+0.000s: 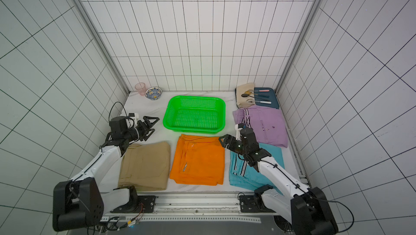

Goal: Put the folded long pants in the basket
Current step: Pick up the long pant at the center of the board.

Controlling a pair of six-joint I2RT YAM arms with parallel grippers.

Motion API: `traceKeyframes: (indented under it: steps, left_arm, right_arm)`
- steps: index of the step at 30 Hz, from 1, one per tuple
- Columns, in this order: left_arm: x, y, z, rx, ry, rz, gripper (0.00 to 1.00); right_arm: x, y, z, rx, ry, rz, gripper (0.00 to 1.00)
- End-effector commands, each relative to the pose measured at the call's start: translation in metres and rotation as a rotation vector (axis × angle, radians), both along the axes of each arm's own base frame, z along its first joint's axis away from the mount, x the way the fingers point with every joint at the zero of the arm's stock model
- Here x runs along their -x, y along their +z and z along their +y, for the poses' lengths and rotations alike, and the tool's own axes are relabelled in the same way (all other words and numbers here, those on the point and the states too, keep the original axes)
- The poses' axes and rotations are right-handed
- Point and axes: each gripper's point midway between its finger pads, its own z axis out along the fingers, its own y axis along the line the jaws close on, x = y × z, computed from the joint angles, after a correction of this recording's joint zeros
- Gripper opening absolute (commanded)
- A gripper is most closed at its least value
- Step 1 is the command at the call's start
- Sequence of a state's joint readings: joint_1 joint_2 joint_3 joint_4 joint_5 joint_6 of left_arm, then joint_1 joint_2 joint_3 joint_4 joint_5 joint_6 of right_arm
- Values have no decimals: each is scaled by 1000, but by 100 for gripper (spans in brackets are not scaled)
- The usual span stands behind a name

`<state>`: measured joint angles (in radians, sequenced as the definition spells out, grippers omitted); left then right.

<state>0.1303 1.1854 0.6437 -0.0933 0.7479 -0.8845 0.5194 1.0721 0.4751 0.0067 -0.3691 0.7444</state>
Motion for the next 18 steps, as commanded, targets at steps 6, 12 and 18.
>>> traceKeyframes:
  steps: [6, 12, 18]
  left_arm:
    - [10, 26, -18, 24, -80, -47, 97]
    - [14, 34, -20, -1, -89, -75, 97]
    - [15, 35, -29, -24, -109, -86, 97]
  right_arm:
    - [8, -42, -1, 169, 30, 107, 78]
    - [9, -56, 12, 160, 73, 167, 78]
    - [7, -61, 23, 130, 107, 193, 35]
